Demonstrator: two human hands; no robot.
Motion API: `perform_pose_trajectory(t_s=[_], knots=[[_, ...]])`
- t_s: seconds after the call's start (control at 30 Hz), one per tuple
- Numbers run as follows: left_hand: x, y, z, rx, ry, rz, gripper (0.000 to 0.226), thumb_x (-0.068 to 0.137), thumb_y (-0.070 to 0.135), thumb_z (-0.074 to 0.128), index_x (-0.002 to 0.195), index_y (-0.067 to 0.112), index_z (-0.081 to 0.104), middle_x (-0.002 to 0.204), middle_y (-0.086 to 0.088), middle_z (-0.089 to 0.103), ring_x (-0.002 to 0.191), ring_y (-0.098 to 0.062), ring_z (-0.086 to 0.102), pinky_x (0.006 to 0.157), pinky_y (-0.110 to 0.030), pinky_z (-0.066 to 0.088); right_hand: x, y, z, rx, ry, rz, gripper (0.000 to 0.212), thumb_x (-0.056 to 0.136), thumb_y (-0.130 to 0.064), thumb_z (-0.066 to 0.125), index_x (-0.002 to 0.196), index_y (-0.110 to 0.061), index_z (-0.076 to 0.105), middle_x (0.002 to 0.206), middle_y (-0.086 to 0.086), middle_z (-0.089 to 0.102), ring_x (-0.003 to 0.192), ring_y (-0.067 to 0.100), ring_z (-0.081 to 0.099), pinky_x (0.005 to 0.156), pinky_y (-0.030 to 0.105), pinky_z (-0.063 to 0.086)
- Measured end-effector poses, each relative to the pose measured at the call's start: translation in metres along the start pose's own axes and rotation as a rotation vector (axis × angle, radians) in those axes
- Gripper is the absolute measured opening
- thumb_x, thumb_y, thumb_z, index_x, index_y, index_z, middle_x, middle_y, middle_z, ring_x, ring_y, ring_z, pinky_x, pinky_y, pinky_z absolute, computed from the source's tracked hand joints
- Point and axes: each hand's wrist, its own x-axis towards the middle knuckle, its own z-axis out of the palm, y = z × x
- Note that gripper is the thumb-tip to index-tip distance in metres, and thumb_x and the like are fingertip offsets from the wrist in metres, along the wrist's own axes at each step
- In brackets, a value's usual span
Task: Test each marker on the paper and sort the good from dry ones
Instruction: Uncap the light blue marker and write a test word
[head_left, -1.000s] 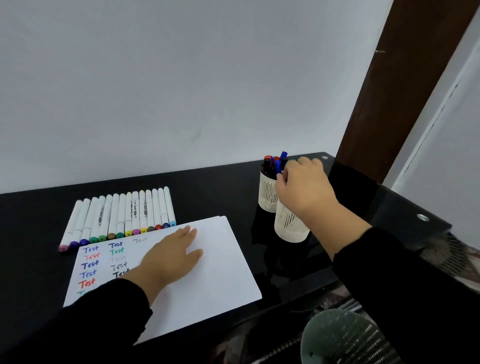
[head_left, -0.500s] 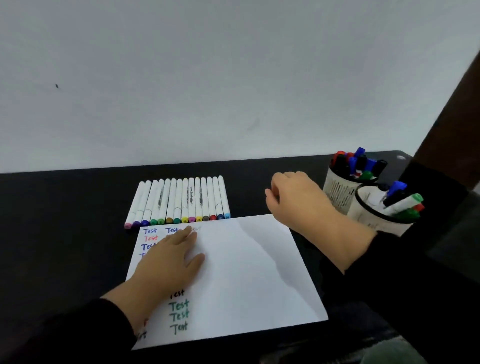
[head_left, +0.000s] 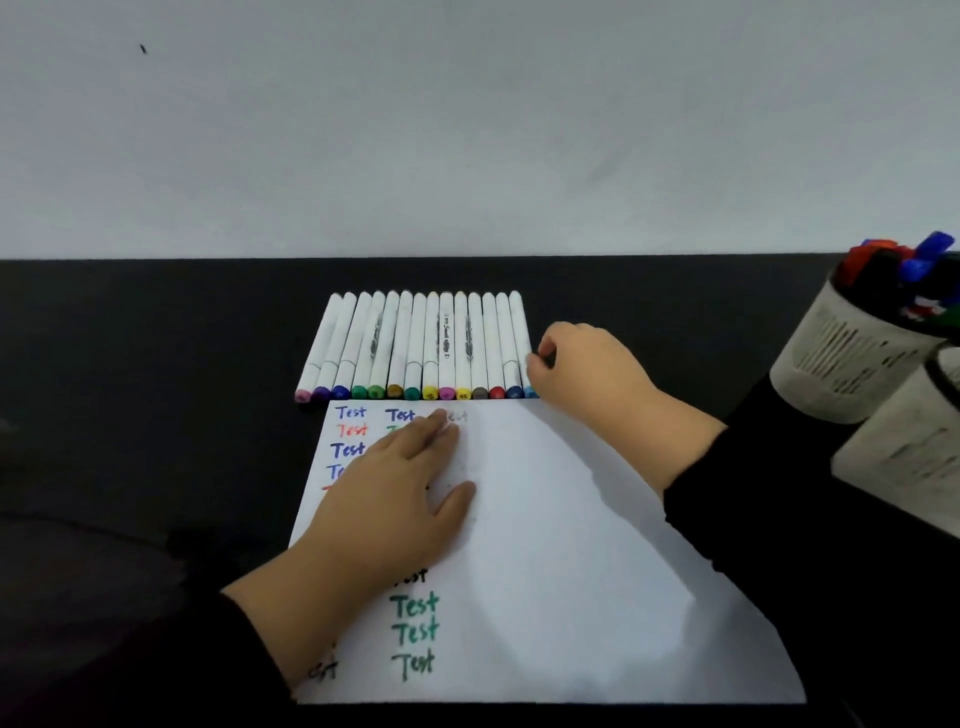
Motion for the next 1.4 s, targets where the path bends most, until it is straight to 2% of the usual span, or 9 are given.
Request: perform_pose_trajectory(t_s=[0.17, 0.27, 0.47, 0.8, 1.07, 1.13, 1.23, 1.33, 1.4], knots=[[0.001, -0.003, 0.003, 0.010, 0.012, 0.014, 0.063, 0.094, 0.051, 0.034, 0.149, 0.031, 0.012, 0.155, 0.018, 0.002, 0.141, -0.004, 0.007, 0.111, -0.020, 0.009, 0.013, -0.005, 0.008, 0.084, -0.126, 0.118, 0.018, 0.093, -0.026, 0.052, 0.082, -0.011, 0.056, 0.065, 0.000, 0.048, 0.056, 0.013, 0.046, 0.045, 0.024, 0.031], [0.001, -0.004, 0.003, 0.009, 0.010, 0.013, 0.063, 0.094, 0.051, 0.034, 0.149, 0.031, 0.012, 0.155, 0.018, 0.002, 0.141, -0.004, 0.007, 0.111, -0.019, 0.008, 0.016, -0.007, 0.005, 0.116, -0.165, 0.180, 0.028, 0.090, -0.022, 0.054, 0.065, -0.012, 0.048, 0.059, 0.000, 0.042, 0.050, 0.013, 0.039, 0.044, 0.024, 0.028], [0.000, -0.002, 0.002, 0.016, 0.001, 0.015, 0.062, 0.094, 0.051, 0.034, 0.149, 0.030, 0.014, 0.155, 0.018, 0.003, 0.141, -0.005, 0.008, 0.111, -0.020, 0.009, 0.015, -0.018, -0.002, 0.135, -0.219, 0.265, 0.033, 0.087, -0.016, 0.057, 0.058, -0.013, 0.040, 0.055, -0.001, 0.039, 0.047, 0.012, 0.037, 0.044, 0.023, 0.027], [-0.003, 0.002, -0.002, 0.095, -0.062, 0.017, 0.063, 0.096, 0.049, 0.030, 0.150, 0.023, 0.011, 0.157, 0.010, 0.003, 0.143, -0.010, 0.006, 0.112, -0.022, 0.006, -0.011, -0.013, -0.032, 0.542, -0.057, 0.496, 0.032, 0.085, -0.019, 0.054, 0.060, -0.010, 0.036, 0.056, 0.002, 0.035, 0.048, 0.014, 0.032, 0.046, 0.023, 0.027], [0.000, 0.013, -0.013, 0.327, -0.199, 0.038, 0.065, 0.099, 0.046, 0.020, 0.149, 0.011, -0.001, 0.158, -0.006, -0.002, 0.144, -0.018, 0.002, 0.115, -0.029, 0.001, -0.066, -0.009, -0.062, 0.701, 0.108, 0.463, 0.025, 0.085, -0.015, 0.047, 0.061, -0.011, 0.046, 0.057, 0.002, 0.038, 0.048, 0.015, 0.030, 0.048, 0.024, 0.026], [-0.001, 0.018, -0.018, 0.271, -0.181, 0.003, 0.067, 0.099, 0.045, 0.024, 0.149, 0.011, -0.004, 0.158, -0.004, -0.005, 0.144, -0.017, 0.000, 0.115, -0.029, 0.003, -0.080, -0.008, -0.066, 0.688, 0.131, 0.435, 0.025, 0.083, -0.013, 0.046, 0.058, -0.012, 0.043, 0.054, 0.002, 0.033, 0.046, 0.015, 0.025, 0.047, 0.024, 0.022], [-0.010, 0.022, -0.022, 0.063, -0.043, -0.069, 0.072, 0.098, 0.044, 0.034, 0.149, 0.013, -0.008, 0.157, 0.001, -0.009, 0.144, -0.013, -0.003, 0.114, -0.026, 0.003, -0.099, -0.008, -0.067, 0.672, 0.134, 0.406, 0.025, 0.080, -0.011, 0.046, 0.056, -0.011, 0.037, 0.051, 0.000, 0.025, 0.045, 0.015, 0.019, 0.045, 0.023, 0.018], [-0.026, 0.024, -0.023, -0.071, 0.063, -0.066, 0.074, 0.097, 0.043, 0.039, 0.149, 0.018, -0.006, 0.157, 0.007, -0.007, 0.144, -0.009, -0.002, 0.112, -0.023, 0.006, -0.114, -0.007, -0.068, 0.689, 0.089, 0.327, 0.013, 0.078, -0.010, 0.045, 0.066, -0.010, 0.047, 0.057, 0.004, 0.025, 0.047, 0.014, 0.017, 0.042, 0.022, 0.016], [-0.037, 0.024, -0.027, -0.119, 0.089, -0.049, 0.068, 0.096, 0.042, 0.041, 0.150, 0.024, 0.004, 0.157, 0.012, 0.005, 0.142, -0.007, 0.009, 0.111, -0.022, 0.014, -0.120, -0.008, -0.070, 0.699, 0.037, 0.263, 0.016, 0.080, -0.010, 0.046, 0.068, -0.004, 0.055, 0.061, 0.007, 0.029, 0.048, 0.014, 0.019, 0.040, 0.021, 0.018]])
